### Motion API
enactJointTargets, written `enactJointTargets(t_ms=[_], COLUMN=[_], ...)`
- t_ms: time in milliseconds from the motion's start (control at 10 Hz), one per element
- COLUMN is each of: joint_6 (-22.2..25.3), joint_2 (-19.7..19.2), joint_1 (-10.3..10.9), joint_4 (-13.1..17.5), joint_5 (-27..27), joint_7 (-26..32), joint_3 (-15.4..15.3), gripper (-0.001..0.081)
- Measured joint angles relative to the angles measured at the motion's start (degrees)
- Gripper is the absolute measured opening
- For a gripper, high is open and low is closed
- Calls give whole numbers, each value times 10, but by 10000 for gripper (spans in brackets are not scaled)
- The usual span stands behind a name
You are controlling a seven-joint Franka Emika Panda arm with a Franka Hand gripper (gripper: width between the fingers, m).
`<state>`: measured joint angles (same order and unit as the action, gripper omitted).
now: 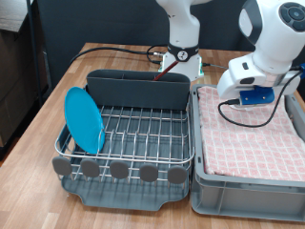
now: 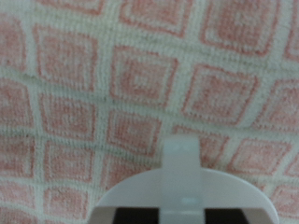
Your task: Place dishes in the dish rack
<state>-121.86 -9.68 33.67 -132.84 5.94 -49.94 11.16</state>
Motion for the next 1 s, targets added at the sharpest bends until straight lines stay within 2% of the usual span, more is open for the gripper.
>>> enactJointTargets(t_ms=[500,800,1000], joint_6=[25,1,-46], joint_2=[39,78,103], joint_1=[0,-1,-4], joint_4=[22,23,19], joint_5=[2,-5,-34], joint_7=[-27,-66,-106], joint_3=[11,22,33], gripper=[72,72,72])
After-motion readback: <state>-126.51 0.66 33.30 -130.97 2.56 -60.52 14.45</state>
